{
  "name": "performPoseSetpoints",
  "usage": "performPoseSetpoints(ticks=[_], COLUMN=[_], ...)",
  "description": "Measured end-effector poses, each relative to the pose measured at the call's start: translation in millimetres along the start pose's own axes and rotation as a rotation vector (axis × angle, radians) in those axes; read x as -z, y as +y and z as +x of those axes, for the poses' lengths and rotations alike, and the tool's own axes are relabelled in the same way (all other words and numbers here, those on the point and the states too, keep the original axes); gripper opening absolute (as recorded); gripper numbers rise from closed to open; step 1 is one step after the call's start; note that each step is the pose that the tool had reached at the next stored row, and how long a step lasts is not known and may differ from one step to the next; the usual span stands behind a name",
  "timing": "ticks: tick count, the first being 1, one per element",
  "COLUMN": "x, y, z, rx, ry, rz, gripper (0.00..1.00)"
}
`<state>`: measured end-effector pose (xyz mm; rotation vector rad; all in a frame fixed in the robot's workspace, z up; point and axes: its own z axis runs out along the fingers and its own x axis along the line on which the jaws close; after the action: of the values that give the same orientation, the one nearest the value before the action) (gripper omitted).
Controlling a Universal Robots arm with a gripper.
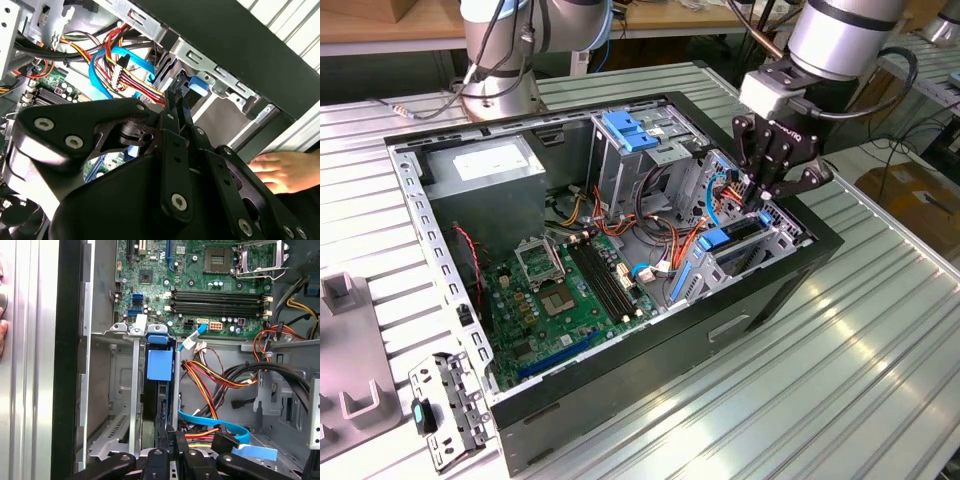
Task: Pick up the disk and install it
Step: 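Insert the first disk wire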
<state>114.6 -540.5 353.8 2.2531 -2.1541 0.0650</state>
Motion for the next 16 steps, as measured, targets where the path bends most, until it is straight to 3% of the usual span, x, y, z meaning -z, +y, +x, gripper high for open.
performPoseSetpoints(ticks=[4, 16], x=[-4.6, -7.6], y=[0.8, 3.3], z=[-0.2, 1.7], rx=[-0.01, -0.058], ry=[0.0003, 0.0012], rz=[0.0052, 0.0034], gripper=[0.17, 0.17])
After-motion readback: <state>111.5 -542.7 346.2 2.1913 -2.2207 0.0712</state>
